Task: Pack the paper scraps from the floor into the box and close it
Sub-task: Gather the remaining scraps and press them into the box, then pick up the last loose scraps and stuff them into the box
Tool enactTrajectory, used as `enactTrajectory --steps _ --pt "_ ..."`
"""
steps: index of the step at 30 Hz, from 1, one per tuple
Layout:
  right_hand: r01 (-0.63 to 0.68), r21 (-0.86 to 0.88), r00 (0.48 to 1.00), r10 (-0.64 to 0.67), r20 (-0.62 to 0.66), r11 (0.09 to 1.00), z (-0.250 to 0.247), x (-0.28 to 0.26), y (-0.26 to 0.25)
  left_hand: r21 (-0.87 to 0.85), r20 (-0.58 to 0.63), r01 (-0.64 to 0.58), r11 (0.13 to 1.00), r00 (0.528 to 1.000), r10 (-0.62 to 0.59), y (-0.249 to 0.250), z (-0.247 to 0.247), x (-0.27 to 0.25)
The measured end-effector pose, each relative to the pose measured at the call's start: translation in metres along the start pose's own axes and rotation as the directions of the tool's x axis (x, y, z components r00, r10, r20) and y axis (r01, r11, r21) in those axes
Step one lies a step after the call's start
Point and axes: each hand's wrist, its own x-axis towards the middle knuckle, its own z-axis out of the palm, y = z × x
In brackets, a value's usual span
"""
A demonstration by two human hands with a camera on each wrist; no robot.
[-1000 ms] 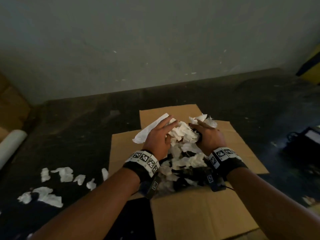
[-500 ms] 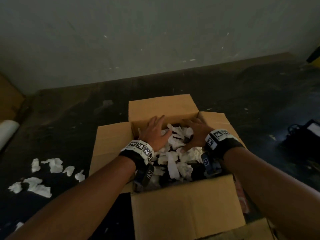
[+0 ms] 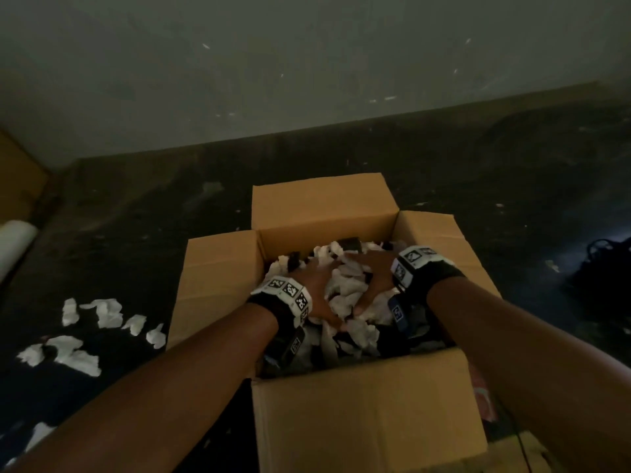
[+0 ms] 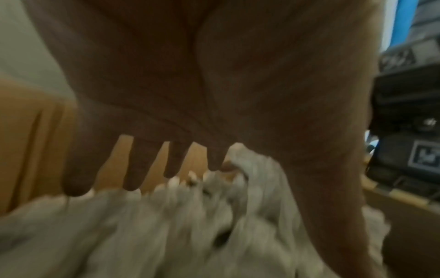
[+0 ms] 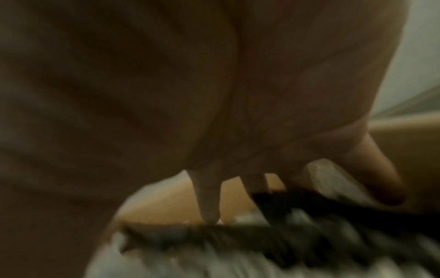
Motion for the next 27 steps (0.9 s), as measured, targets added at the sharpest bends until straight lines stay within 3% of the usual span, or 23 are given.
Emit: enactTrajectory --steps 4,7,12,18,21,23,25,27 --pt "0.081 0.060 0.988 -0.073 -0.133 0.995 -0.023 -0.041 -0.021 -0.095 -0.169 -0.055 0.994 0.985 0.038 -0.003 -0.040 -0.042" --pt "0.107 0.037 0.954 -0.091 -0.286 0.994 -0.033 -0.063 -0.044 -0.138 -0.389 -0.128 0.982 0.919 0.065 -0.016 -0.057 -0.084" --pt "0.325 0.013 0.802 -0.268 -0.534 0.946 -0.036 -0.081 -0.123 -0.203 -0.606 -0.154 0.967 0.795 -0.001 -0.064 -0.054 -0.165" --pt "0.587 -0.026 0.642 -0.485 -0.593 0.809 -0.002 -0.073 -0.268 -0.277 -0.709 0.031 0.960 0.668 -0.226 -0.155 0.002 -0.275" --pt "0.683 -0.067 0.568 -0.586 -0.578 0.728 0.033 -0.069 -0.344 -0.350 -0.699 0.141 0.926 0.618 -0.359 -0.197 0.048 -0.330" --pt "0.742 -0.031 0.561 -0.646 -0.517 0.669 0.064 -0.062 -0.387 -0.421 -0.640 0.258 0.869 0.595 -0.486 -0.221 0.091 -0.359" --pt "0.737 0.009 0.616 -0.667 -0.418 0.676 0.101 -0.049 -0.420 -0.493 -0.525 0.402 0.772 0.570 -0.632 -0.238 0.140 -0.379" --pt "0.653 0.030 0.726 -0.615 -0.308 0.757 0.142 -0.032 -0.441 -0.560 -0.285 0.567 0.604 0.553 -0.783 -0.244 0.186 -0.389"
